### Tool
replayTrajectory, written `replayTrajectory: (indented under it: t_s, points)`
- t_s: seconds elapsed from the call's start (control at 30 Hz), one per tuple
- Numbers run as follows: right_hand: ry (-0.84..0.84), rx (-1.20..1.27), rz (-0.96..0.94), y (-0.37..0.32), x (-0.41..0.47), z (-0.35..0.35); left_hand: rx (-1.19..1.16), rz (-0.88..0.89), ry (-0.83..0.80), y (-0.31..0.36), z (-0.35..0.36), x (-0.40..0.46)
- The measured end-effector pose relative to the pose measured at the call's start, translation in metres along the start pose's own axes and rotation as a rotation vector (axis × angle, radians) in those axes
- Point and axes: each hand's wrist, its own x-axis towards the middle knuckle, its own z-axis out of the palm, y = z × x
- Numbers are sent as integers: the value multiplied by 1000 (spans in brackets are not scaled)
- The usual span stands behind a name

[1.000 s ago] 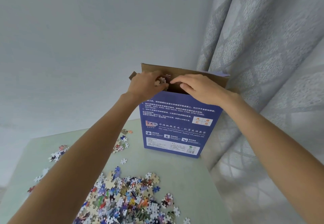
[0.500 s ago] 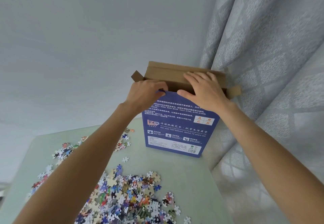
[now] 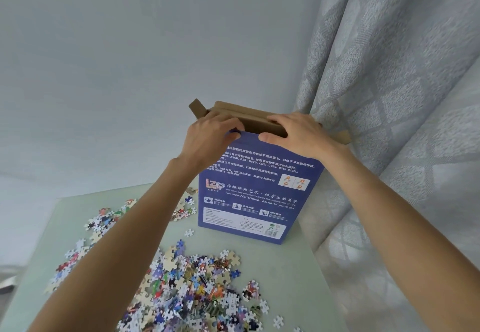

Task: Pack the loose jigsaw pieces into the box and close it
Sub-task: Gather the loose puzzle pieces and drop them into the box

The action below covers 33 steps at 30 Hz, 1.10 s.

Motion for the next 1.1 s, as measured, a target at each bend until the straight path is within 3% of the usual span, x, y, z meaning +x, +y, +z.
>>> replayTrajectory:
  t_s: [0.17,0.23,0.47,0.63,0.87,1.1]
  points:
    - [-106,7,-30,-18,9,14,29,-21,-253,-23,0,-10]
    - [-98,-23,-64,-27,11,18,63,-36,-282,-29,1,-20]
    - [119,-203,-107,-25,5,25,44,-40,-181,-26,4,-31]
    - [183,-251,-123,-28,-1,20,13,-18,-137,-27,3,-33]
    - [306,-247,-141,-39,-19,14,5,14,-69,-25,0,-39]
    - [519,-214,-220,-54,-31,14,-15,-18,123,-20,-10,-43]
